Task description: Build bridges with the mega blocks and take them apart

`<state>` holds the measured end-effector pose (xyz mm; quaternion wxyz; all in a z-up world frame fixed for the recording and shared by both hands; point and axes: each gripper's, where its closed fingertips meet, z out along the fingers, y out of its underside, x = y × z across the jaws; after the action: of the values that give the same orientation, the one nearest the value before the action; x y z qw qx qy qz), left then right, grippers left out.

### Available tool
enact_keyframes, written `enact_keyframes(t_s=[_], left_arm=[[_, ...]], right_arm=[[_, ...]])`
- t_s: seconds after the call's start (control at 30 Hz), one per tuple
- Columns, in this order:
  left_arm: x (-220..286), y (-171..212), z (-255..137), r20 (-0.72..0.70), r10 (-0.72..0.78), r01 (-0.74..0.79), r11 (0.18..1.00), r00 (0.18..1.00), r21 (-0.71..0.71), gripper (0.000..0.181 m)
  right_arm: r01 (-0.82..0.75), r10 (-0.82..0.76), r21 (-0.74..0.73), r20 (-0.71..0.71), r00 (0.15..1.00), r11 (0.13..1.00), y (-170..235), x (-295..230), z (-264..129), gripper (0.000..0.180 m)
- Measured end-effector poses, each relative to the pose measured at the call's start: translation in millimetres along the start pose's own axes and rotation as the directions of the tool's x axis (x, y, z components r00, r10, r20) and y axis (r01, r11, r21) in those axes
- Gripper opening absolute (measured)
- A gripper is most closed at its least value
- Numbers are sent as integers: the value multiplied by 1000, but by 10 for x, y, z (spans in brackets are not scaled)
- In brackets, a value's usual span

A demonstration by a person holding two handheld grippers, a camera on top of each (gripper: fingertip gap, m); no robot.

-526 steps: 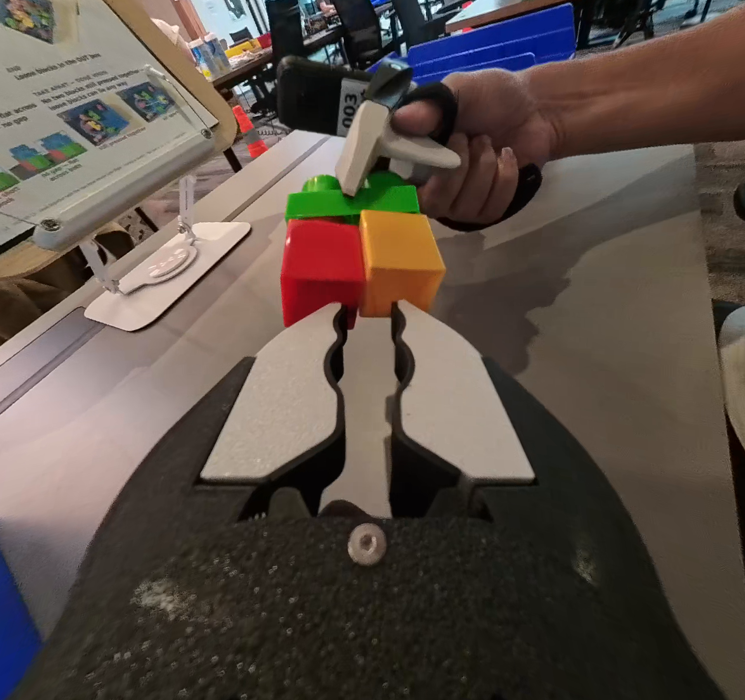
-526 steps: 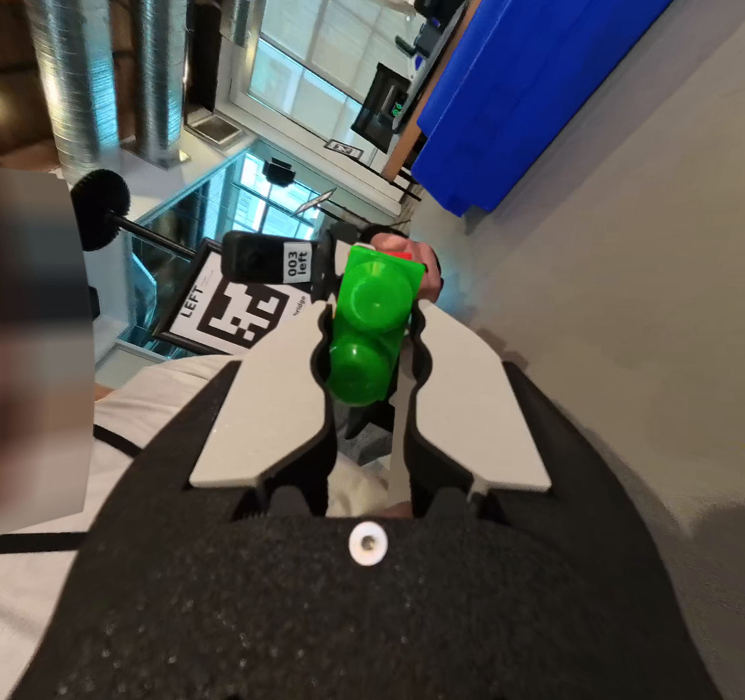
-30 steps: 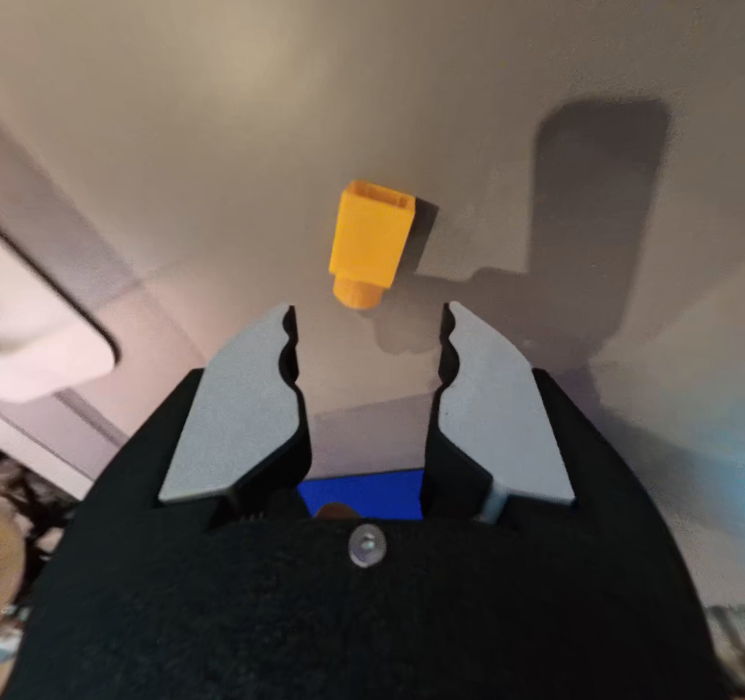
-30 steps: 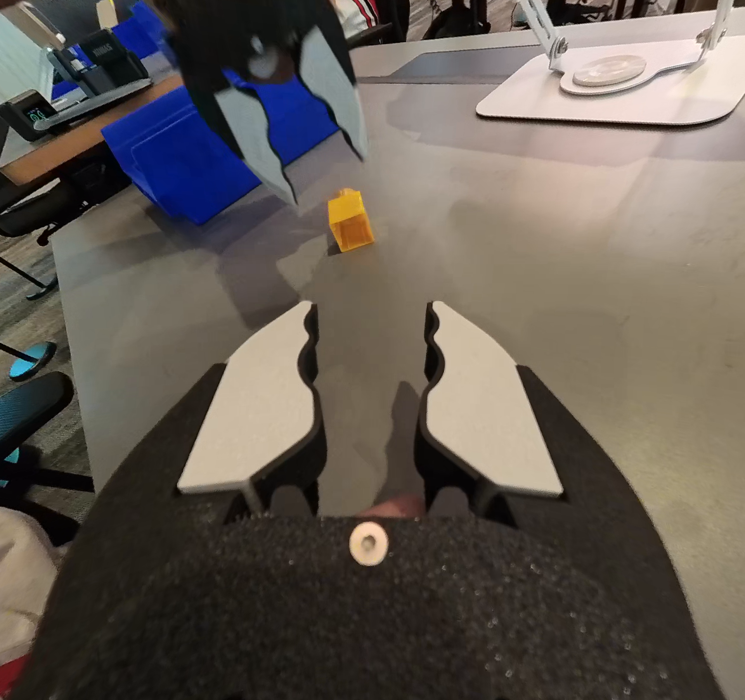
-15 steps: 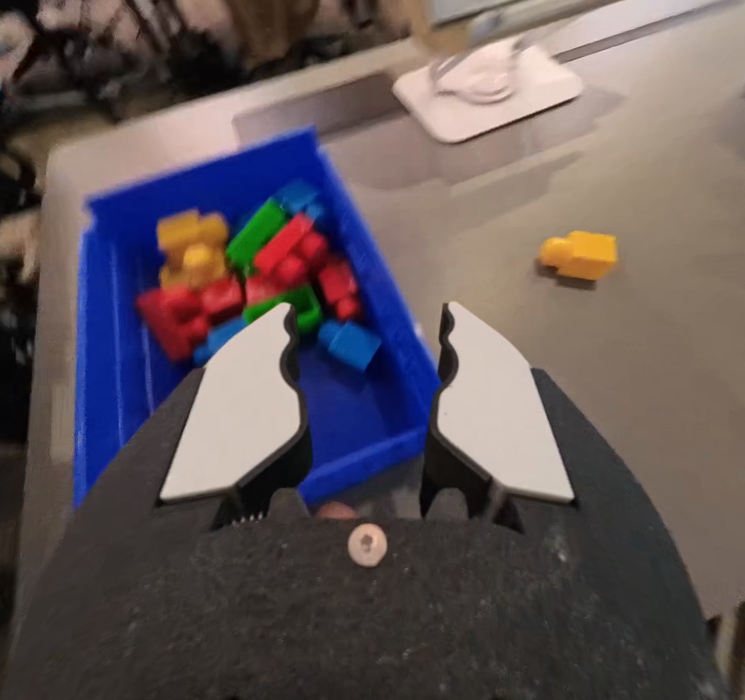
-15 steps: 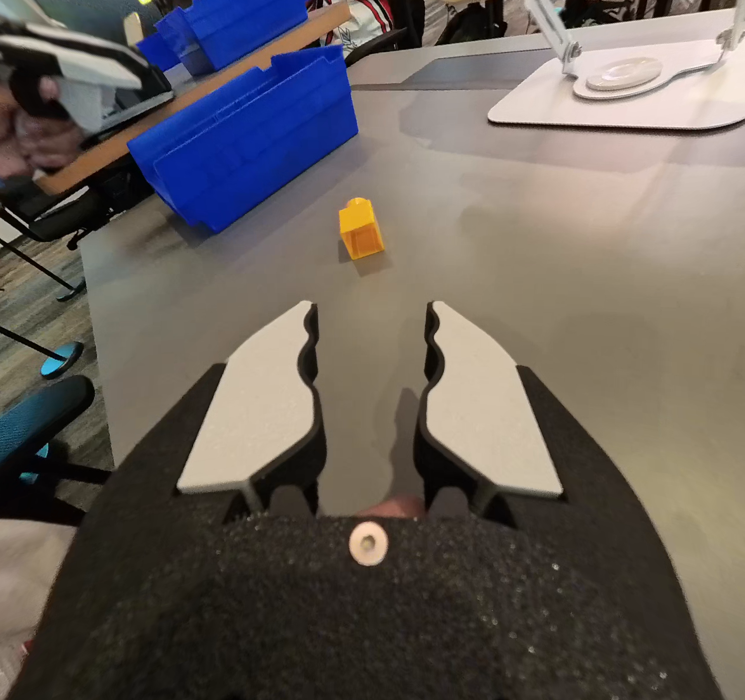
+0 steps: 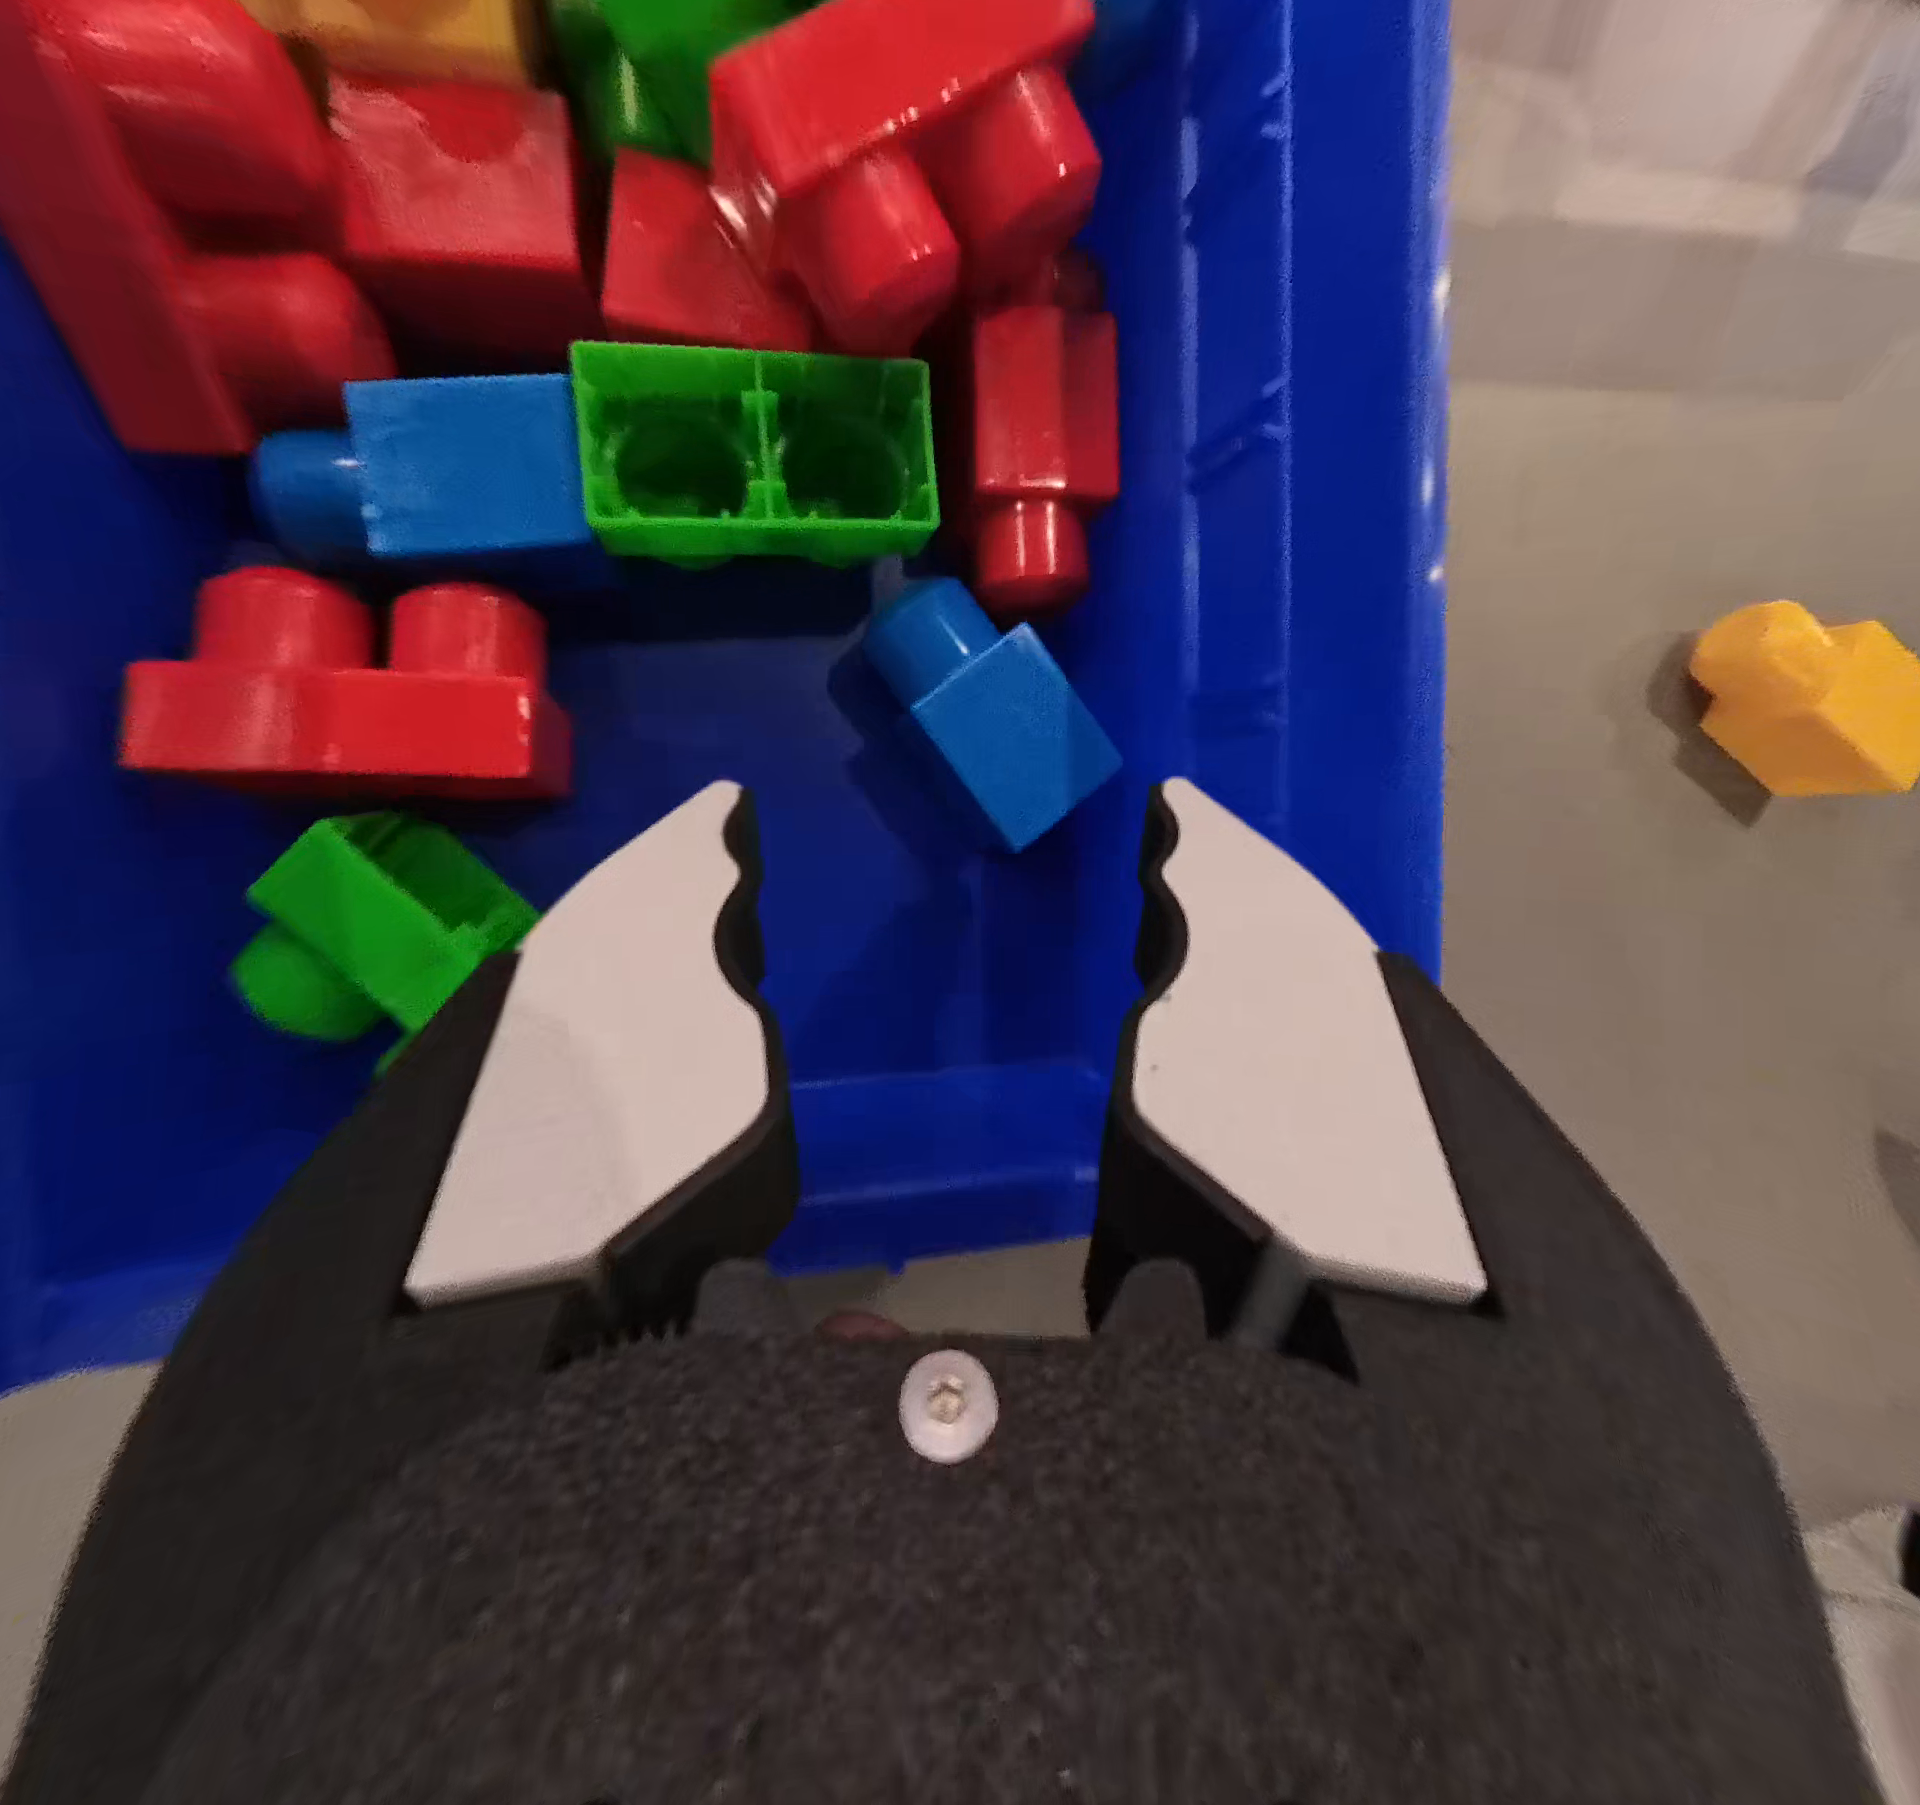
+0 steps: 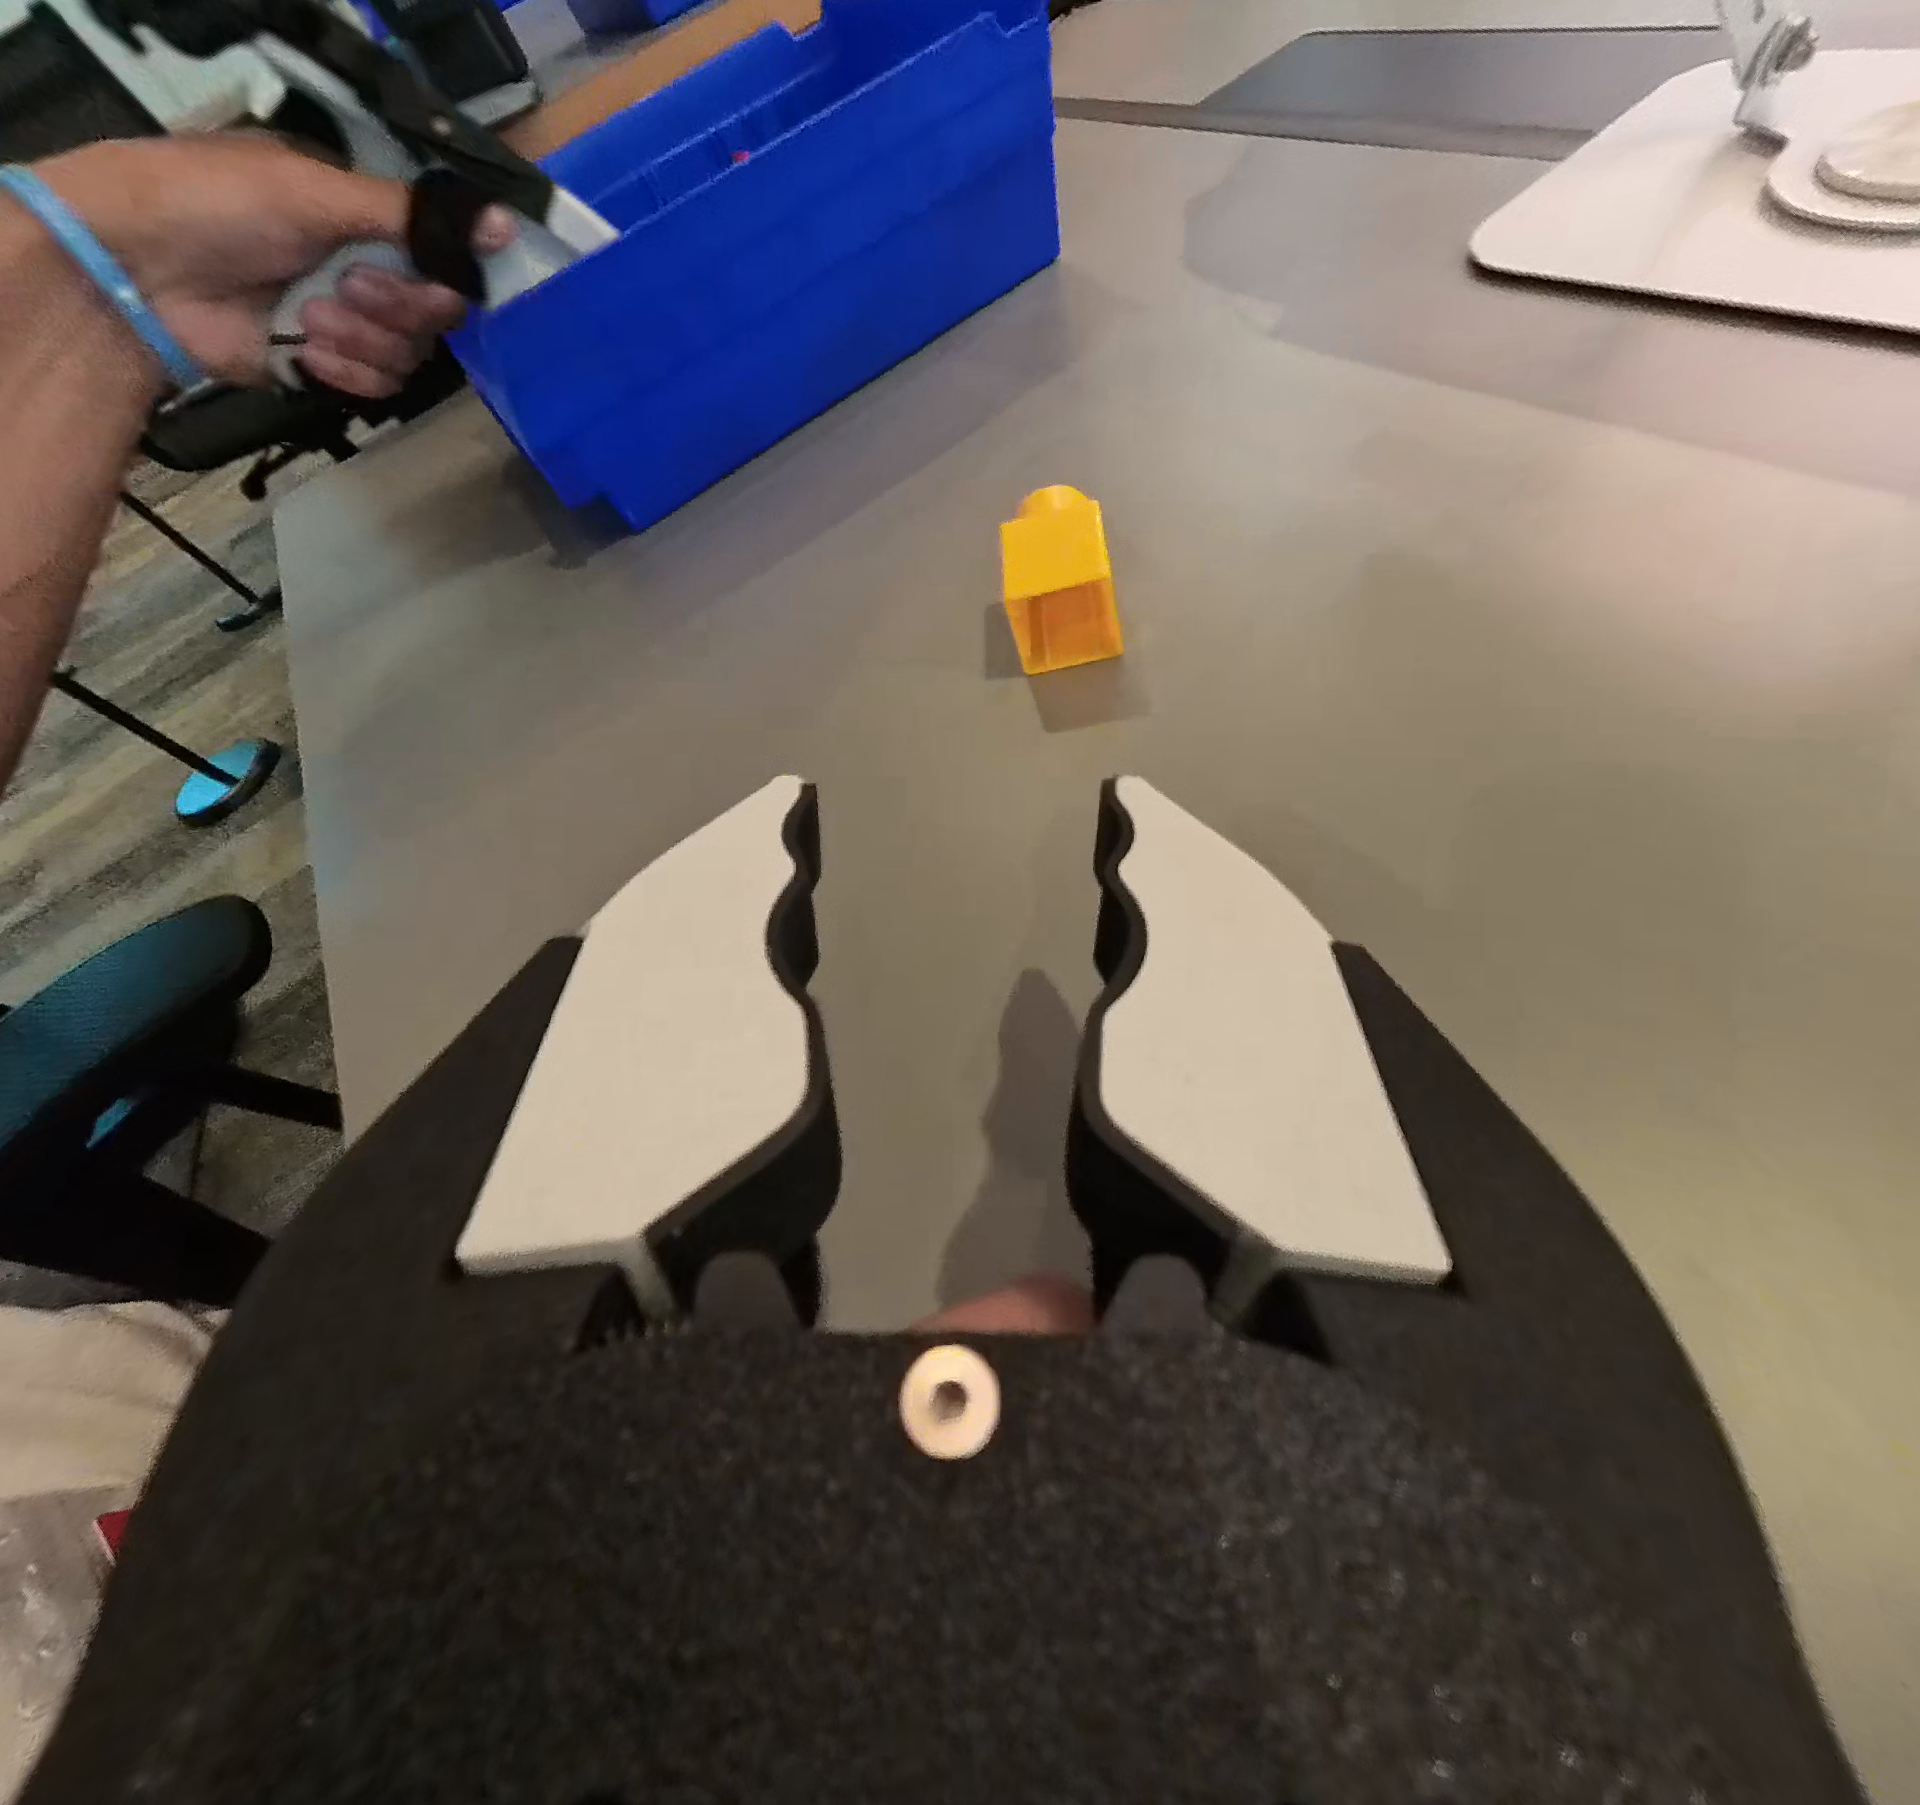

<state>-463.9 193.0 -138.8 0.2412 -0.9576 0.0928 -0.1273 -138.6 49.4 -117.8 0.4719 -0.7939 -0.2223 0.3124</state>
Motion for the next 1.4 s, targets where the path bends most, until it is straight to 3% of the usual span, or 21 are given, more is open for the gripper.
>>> enact_keyframes(t_s=[0.23, 0.5, 0.6, 0.73, 0.83, 1.1, 1.4], left_arm=[[-10, -55, 285, -3, -78, 77, 993, 997, -84, 73], [-277, 103, 362, 159, -27, 57, 981, 987, -185, 68], [-300, 204, 368, 138, -13, 45, 972, 990, -229, 66], [-282, 178, 392, 98, 40, -16, 974, 994, -228, 36], [-261, 179, 415, 66, 195, -173, 954, 979, -243, 5], [-222, 233, 331, -5, 249, -244, 946, 968, -214, 3], [-105, 178, -92, 2, 347, -345, 933, 938, -108, 2]], right_arm=[[13, -13, 10, 21, 1000, 1000, -79, -80, 5, 50], [23, -23, 9, 29, 999, 1000, -98, -123, -8, 50], [22, -23, 12, 28, 999, 1000, -93, -130, -27, 50], [18, -18, 9, 28, 999, 1000, -65, -121, -31, 50], [13, -13, 9, 27, 1000, 1000, -54, -119, -38, 50], [-8, 8, 26, 16, 1000, 1000, -30, -72, -109, 50], [-19, 19, 31, 11, 1000, 999, -8, -25, -155, 49]])
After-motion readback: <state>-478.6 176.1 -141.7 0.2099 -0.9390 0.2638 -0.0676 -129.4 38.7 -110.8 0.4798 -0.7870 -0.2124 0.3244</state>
